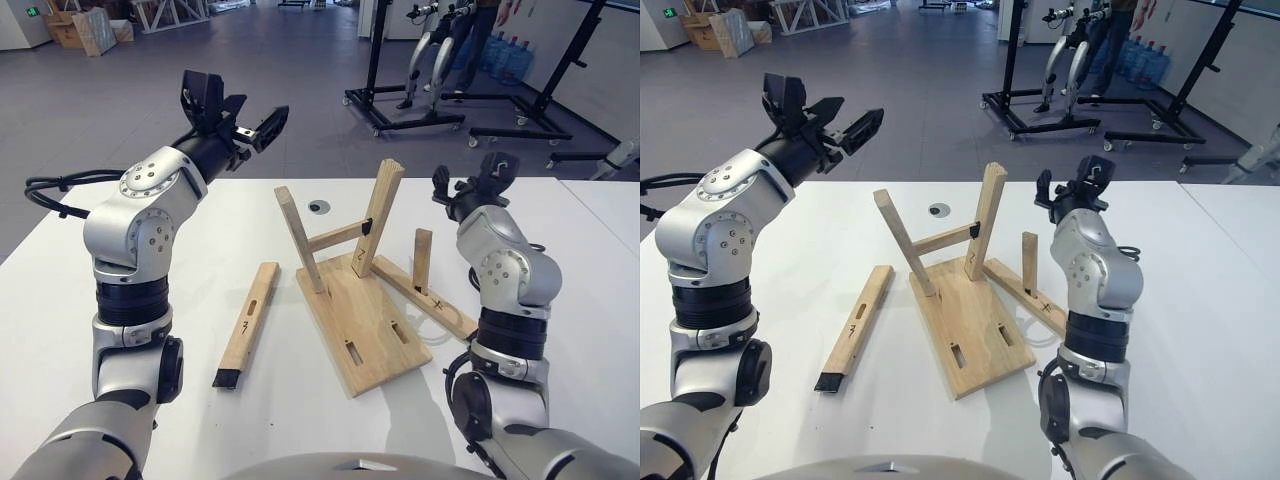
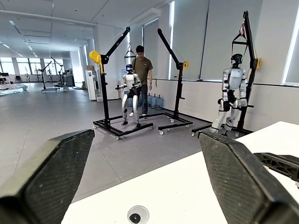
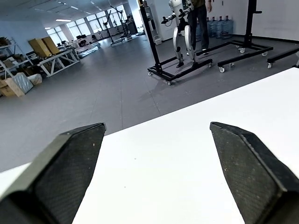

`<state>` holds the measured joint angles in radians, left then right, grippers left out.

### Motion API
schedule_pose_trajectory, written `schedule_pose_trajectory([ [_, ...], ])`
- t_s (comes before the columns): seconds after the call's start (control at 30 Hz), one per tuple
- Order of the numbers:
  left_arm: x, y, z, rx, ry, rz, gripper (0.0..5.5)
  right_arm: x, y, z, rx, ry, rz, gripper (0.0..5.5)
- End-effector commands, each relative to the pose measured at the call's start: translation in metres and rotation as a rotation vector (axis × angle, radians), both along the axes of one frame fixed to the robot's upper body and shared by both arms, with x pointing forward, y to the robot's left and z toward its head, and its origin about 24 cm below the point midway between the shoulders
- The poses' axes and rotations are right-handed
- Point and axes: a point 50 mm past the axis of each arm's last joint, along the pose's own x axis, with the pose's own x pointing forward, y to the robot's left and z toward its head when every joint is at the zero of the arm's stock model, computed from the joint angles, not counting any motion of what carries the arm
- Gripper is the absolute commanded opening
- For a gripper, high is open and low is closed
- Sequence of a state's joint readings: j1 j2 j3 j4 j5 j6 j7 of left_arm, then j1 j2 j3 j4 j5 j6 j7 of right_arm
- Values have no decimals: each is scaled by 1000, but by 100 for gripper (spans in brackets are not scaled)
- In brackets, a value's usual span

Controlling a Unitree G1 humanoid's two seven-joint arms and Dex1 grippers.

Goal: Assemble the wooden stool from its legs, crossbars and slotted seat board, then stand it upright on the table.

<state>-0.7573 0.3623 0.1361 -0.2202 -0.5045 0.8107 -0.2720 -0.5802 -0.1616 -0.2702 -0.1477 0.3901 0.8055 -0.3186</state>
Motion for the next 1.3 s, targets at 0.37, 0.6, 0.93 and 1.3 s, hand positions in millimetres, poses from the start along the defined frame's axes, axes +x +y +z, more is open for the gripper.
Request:
schedule_pose_trajectory([
  [0.37,0,0,-5,5,17,10,407,3,28,-10,-270,82,-17,410],
  [0.6,0,-1,-6,6,20,7,407,10,30,-27,-273,117,-20,410],
  [0.93,0,-1,-6,6,18,9,407,-9,6,-64,-223,218,-73,410],
  [1.3,0,-3,-6,9,15,1,407,-32,-21,-98,-71,205,-123,410],
])
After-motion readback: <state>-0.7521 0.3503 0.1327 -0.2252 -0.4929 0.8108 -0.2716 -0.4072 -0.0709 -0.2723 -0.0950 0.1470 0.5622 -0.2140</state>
